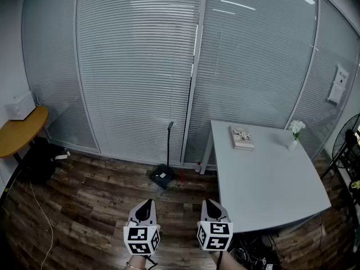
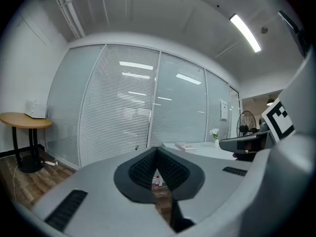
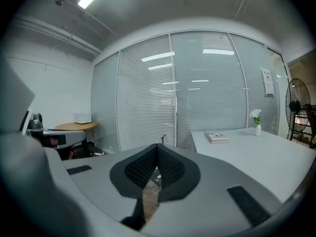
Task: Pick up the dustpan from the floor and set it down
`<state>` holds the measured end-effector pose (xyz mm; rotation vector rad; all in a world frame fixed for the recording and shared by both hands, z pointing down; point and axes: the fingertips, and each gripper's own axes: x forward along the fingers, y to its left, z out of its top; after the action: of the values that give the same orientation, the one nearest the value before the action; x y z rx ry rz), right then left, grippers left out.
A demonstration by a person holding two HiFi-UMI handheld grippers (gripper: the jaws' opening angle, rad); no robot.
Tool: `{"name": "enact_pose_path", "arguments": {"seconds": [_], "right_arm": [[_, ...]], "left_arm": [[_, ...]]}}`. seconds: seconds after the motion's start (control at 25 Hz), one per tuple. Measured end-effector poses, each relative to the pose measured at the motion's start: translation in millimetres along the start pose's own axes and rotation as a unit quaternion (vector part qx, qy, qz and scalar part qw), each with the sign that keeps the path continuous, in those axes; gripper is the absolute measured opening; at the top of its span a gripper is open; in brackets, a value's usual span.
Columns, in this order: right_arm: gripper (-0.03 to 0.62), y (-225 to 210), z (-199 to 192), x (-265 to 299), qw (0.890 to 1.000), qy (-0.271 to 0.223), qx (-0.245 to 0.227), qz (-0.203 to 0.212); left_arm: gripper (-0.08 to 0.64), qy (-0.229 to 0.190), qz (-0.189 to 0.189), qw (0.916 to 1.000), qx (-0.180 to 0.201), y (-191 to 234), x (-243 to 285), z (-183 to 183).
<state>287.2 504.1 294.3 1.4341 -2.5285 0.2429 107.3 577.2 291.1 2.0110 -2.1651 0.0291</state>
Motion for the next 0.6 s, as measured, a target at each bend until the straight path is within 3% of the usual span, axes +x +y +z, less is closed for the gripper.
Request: {"name": "enact_pose_path", "arguments": {"seconds": [0.32, 0.6], "right_arm": [[0.032, 4.9, -1.1, -0.6, 1.0, 0.001, 0.003, 0.0], [0.032, 20.9, 11.6, 1.7, 1.0, -0.027, 0.009, 0.003]], "left_arm": [[0.018, 0.004, 0.002, 1.0, 0.0, 6.9, -3.4, -2.8], [0.018, 0.001, 0.008, 1.0, -0.004, 25.2, -9.1, -1.9]]}}
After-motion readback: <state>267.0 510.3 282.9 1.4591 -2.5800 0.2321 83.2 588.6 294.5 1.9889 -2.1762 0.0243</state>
